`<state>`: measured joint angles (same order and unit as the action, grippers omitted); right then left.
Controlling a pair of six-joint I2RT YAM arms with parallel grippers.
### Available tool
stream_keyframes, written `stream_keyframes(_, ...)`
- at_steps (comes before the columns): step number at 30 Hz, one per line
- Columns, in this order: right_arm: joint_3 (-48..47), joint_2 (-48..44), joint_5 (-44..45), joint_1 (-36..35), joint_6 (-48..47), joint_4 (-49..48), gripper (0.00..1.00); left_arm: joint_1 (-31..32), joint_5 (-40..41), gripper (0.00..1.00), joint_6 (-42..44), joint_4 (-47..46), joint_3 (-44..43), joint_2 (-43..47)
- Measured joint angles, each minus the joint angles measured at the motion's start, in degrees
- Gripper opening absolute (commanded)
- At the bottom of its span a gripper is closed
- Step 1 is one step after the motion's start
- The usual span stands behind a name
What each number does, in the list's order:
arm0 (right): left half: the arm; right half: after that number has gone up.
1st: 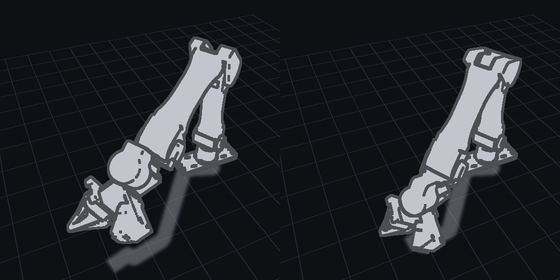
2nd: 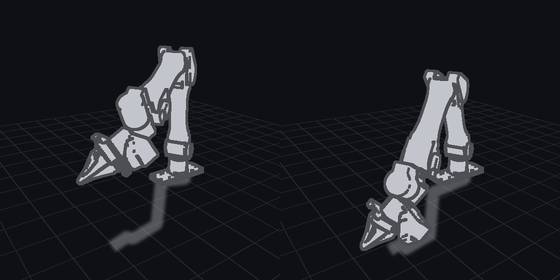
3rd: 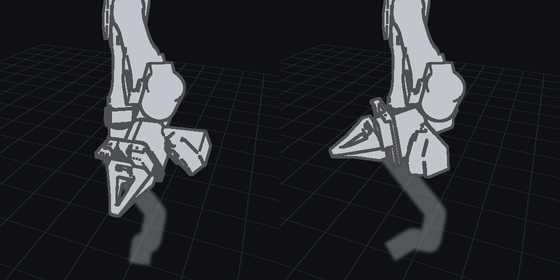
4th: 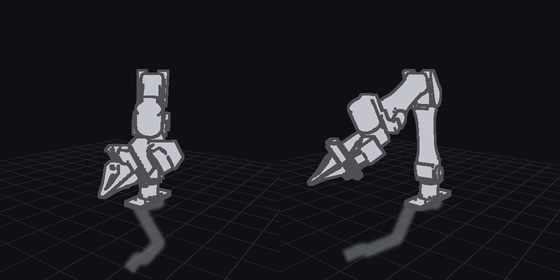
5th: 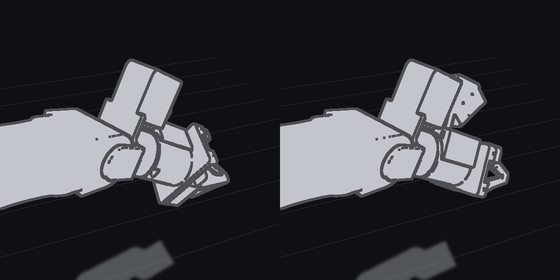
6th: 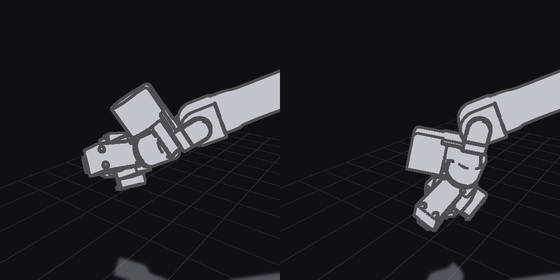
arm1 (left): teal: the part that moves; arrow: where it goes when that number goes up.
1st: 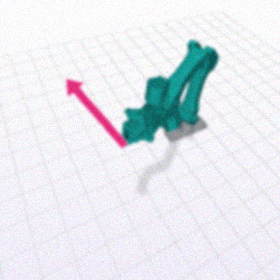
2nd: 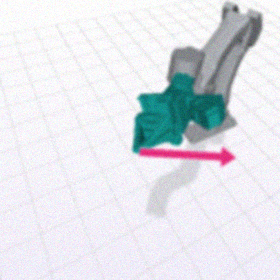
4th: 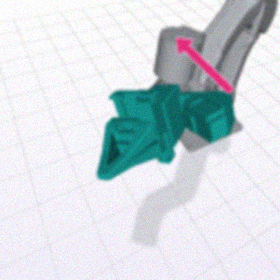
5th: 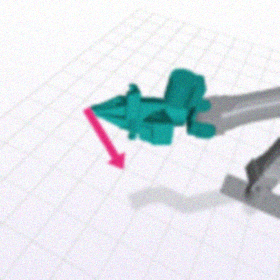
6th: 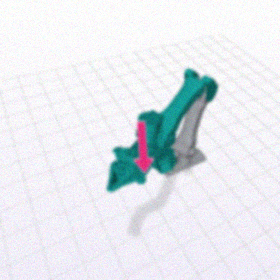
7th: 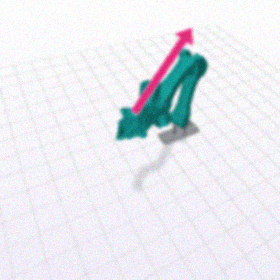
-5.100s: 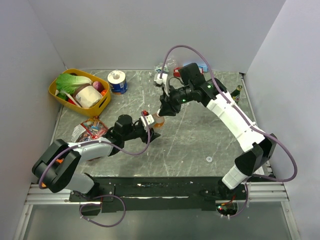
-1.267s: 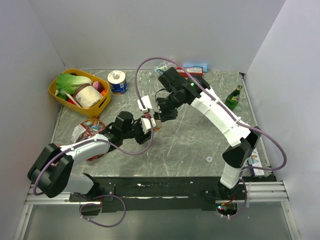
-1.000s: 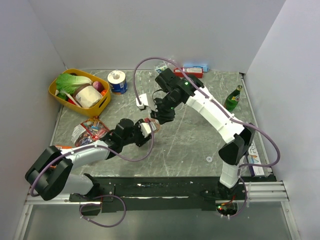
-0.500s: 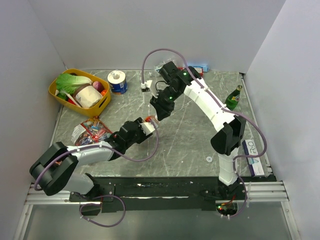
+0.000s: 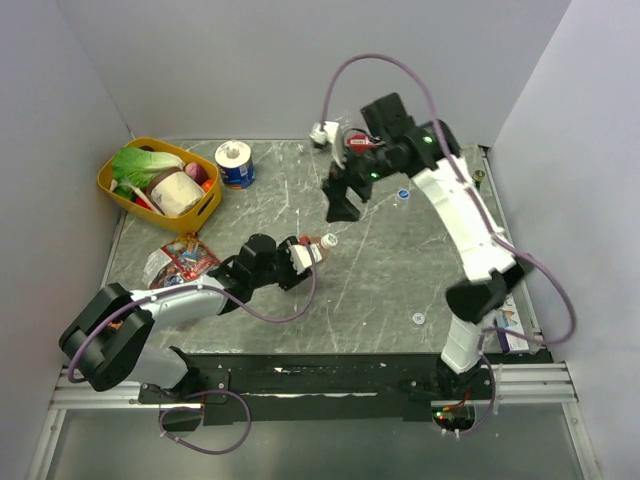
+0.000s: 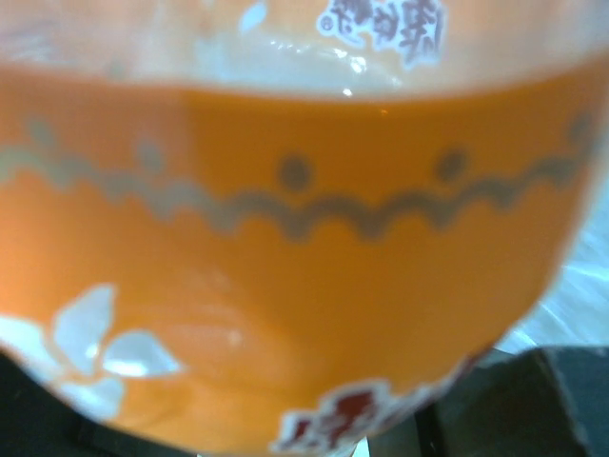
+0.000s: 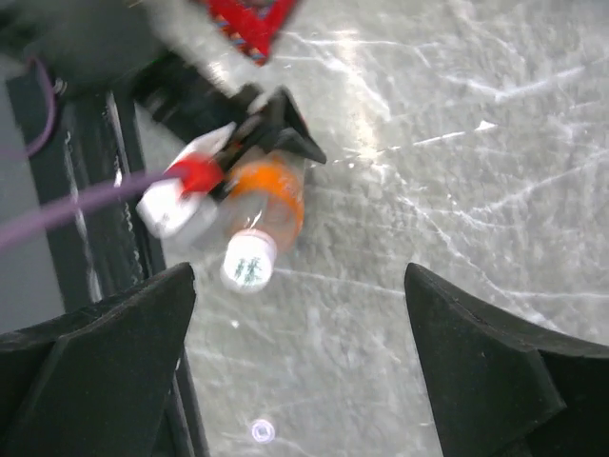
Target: Screw on the bottle caps
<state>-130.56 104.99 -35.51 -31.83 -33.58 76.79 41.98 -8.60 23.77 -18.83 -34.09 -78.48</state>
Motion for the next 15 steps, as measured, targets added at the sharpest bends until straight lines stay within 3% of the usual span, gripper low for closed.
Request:
stream_keyframes(5,19.9,-17.0,-3.5,-1.4,-16.7,-2.6,0.79,-7.3,-21.8,0.01,6.3,13.0,-3.8,0.1)
stream_keyframes(9,34.6,-28.8,-2.9,-7.0,-31.7,-4.0,0.79,-10.8,-34.1,0.01,15.9,27.1,-11.5,-1.2)
stream_keyframes(15,40.6,-31.1,-1.5,-12.2,-41.9,-8.4,0.75,-10.8,-42.9,0.01,25.5,39.9,-17.7,-5.0)
